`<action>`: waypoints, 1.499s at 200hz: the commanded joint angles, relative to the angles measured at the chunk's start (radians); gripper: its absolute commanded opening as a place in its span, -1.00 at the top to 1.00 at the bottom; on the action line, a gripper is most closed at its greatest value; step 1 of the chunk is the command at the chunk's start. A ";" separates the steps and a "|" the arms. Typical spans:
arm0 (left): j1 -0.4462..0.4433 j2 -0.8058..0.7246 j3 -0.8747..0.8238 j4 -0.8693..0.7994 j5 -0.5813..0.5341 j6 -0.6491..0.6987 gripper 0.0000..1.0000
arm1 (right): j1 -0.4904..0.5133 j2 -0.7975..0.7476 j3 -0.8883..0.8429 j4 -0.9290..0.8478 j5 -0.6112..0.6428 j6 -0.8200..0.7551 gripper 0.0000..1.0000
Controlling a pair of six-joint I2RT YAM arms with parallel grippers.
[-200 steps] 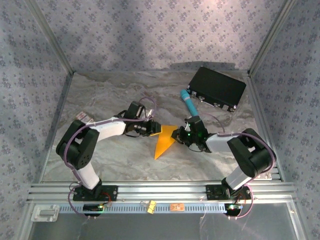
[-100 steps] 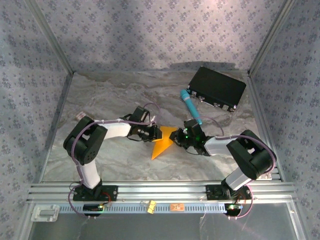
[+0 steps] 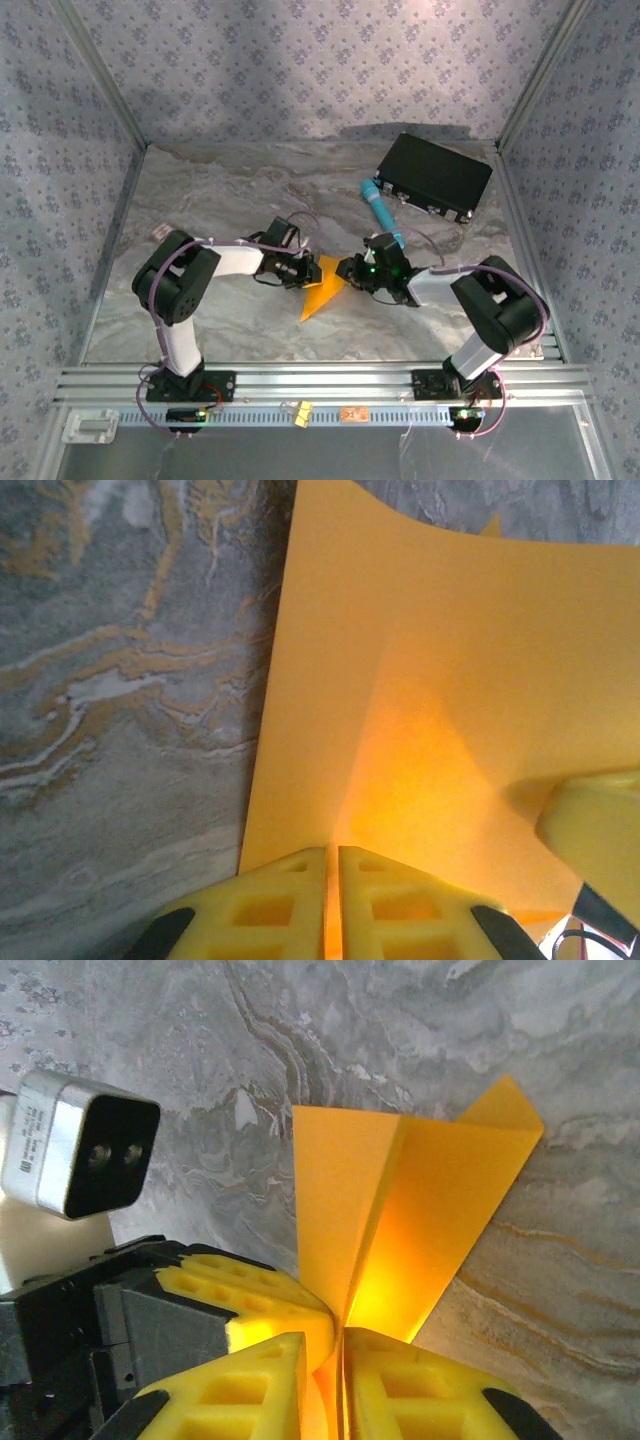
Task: Fold a paper plane with a square sheet of paper (pick it up from the middle)
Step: Fold the wing for the fifth time at the center of the table.
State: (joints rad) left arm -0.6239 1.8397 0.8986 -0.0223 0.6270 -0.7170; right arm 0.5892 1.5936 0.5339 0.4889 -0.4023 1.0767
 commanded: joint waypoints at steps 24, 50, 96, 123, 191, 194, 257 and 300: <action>-0.002 0.007 -0.003 0.001 -0.009 0.015 0.75 | -0.022 0.033 0.041 -0.052 -0.074 -0.053 0.71; -0.003 -0.005 0.002 0.004 -0.005 0.013 0.74 | -0.023 0.046 0.044 -0.055 -0.078 -0.048 0.70; -0.002 -0.009 0.008 -0.005 -0.006 0.018 0.73 | -0.022 0.058 0.047 -0.056 -0.085 -0.043 0.65; -0.002 -0.024 0.004 0.008 -0.001 0.006 0.72 | -0.023 0.052 0.043 -0.069 -0.079 -0.044 0.76; -0.037 -0.232 0.008 -0.087 -0.118 0.133 0.41 | -0.019 0.024 0.023 -0.037 -0.018 0.029 0.86; -0.041 -0.241 0.008 -0.099 -0.131 0.143 0.41 | -0.019 0.022 0.020 -0.034 -0.013 0.038 0.86; -0.233 -0.367 -0.085 -0.173 -0.441 0.298 0.15 | -0.014 -0.001 -0.019 0.045 0.034 0.141 0.87; -0.368 -0.335 -0.081 -0.219 -0.650 0.383 0.02 | -0.011 -0.029 -0.011 0.032 0.030 0.144 0.83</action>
State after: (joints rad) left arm -0.9447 1.4933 0.8074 -0.1932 0.1436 -0.4175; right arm 0.5720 1.5997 0.5217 0.5117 -0.3882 1.1980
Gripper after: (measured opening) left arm 0.475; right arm 0.079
